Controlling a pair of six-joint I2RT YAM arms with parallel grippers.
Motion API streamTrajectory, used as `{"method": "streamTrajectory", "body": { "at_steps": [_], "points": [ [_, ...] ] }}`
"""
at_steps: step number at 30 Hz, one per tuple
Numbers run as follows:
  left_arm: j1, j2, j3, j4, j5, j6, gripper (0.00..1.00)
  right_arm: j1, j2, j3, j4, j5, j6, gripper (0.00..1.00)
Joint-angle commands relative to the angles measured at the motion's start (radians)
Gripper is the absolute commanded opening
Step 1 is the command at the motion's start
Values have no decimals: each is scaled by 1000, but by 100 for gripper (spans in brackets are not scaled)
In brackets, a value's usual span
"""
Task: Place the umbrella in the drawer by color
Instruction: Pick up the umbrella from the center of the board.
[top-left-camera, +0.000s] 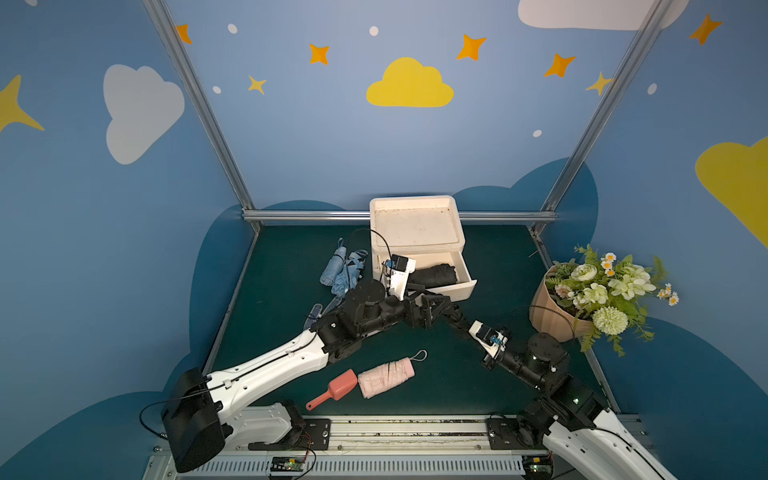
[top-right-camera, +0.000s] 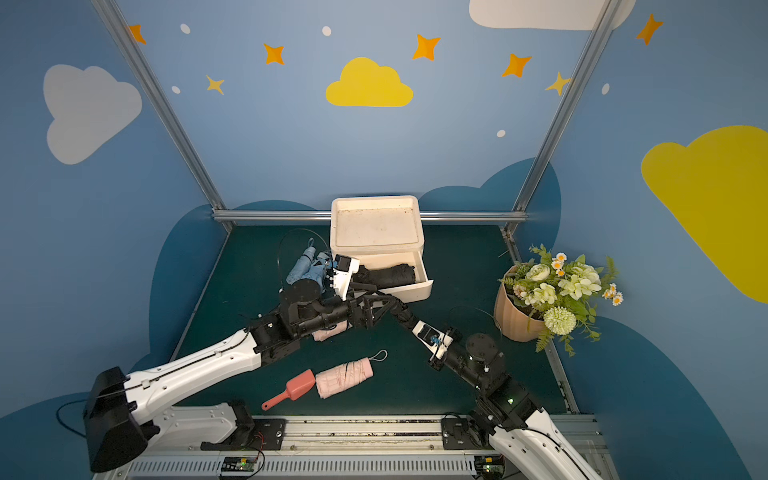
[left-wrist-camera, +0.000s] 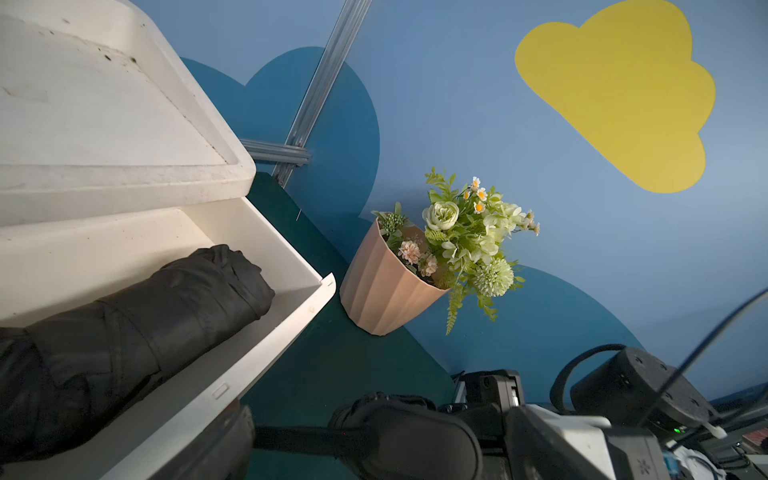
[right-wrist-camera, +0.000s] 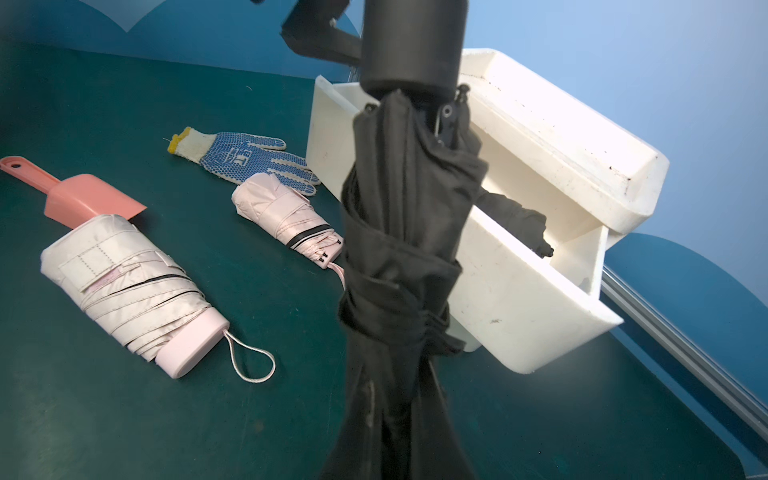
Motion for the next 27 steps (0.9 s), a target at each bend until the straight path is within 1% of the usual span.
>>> {"method": "streamTrajectory", "body": {
  "at_steps": [1,4,8,15,17,23,26,27],
  "points": [
    [-10,51,50,-49,-4,-49,100,7,-20,48,117,-21,-32,0],
    [-21,101,91,-63,20,-68,98,7,-20,55,137,-27,-40,0],
    [-36,147,132,-78,57,-84,94,7,-21,63,160,-24,-54,0],
    [-54,177,148,-87,68,-109,88,8,-27,79,216,56,-103,0],
    [-57,184,152,-82,71,-112,87,8,-18,90,227,62,-120,0],
    [-57,205,175,-73,79,-112,74,9,5,107,238,39,-129,0],
    [-58,212,182,-78,81,-112,64,9,-1,110,231,44,-128,0],
    [-56,213,185,-78,80,-109,59,9,-5,111,226,49,-129,0]
  ]
}}
